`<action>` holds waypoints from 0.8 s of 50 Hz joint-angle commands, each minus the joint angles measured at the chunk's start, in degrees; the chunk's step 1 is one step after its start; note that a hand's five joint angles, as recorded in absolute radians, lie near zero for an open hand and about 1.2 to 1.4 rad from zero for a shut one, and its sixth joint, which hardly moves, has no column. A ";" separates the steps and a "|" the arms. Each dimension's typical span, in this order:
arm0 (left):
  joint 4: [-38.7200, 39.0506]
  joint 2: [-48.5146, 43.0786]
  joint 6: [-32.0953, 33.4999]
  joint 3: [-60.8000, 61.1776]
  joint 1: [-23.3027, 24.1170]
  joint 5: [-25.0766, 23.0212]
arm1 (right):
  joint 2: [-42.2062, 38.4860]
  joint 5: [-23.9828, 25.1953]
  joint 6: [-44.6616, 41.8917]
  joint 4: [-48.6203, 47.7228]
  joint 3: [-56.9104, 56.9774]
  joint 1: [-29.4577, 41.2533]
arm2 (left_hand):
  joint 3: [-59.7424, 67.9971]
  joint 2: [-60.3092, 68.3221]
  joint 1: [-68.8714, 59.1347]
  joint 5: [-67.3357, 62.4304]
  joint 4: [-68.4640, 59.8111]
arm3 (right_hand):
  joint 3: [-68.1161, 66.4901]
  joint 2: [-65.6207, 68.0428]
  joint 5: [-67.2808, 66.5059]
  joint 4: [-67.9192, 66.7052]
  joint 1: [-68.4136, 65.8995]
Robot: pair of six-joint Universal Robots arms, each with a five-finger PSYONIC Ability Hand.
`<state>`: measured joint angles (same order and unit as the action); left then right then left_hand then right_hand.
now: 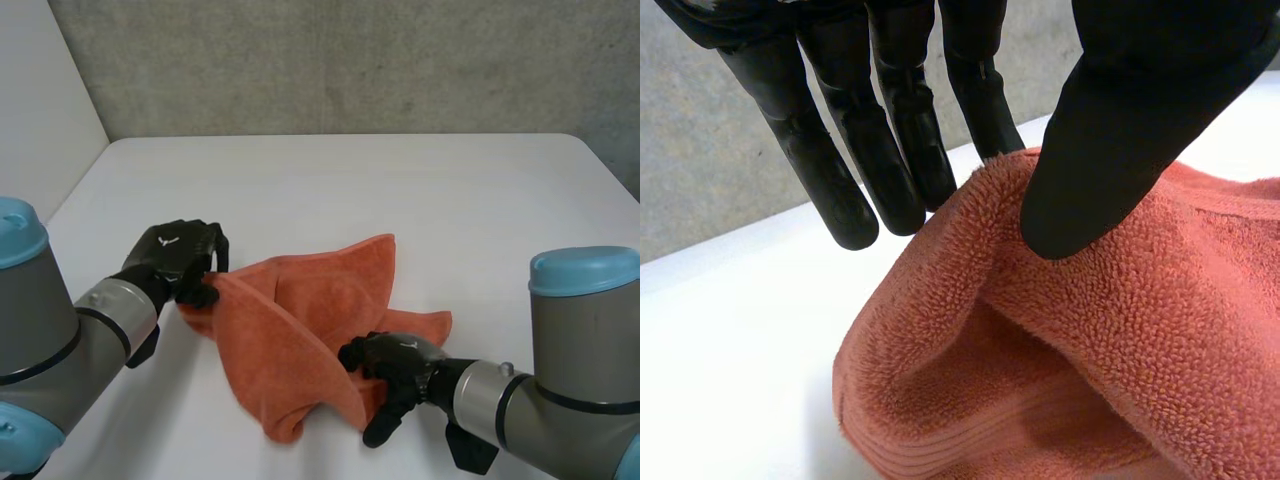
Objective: Fold the laundry
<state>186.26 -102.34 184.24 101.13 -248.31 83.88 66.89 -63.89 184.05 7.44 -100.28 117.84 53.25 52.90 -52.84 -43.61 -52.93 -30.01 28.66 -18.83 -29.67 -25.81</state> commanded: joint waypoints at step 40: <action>25.55 4.95 9.82 -8.58 -0.60 4.09 | 10.54 -15.56 -11.79 -18.51 25.49 -1.30 | 26.75 27.10 -27.16 -26.39 -27.07 | -49.99 51.34 -51.17 -50.33 -54.19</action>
<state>212.63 -98.22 194.12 81.55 -248.85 88.48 77.51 -82.86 174.49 -14.17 -68.25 116.35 68.26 68.66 -64.26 -55.23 -68.53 -67.51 67.43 -56.50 -68.07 -56.61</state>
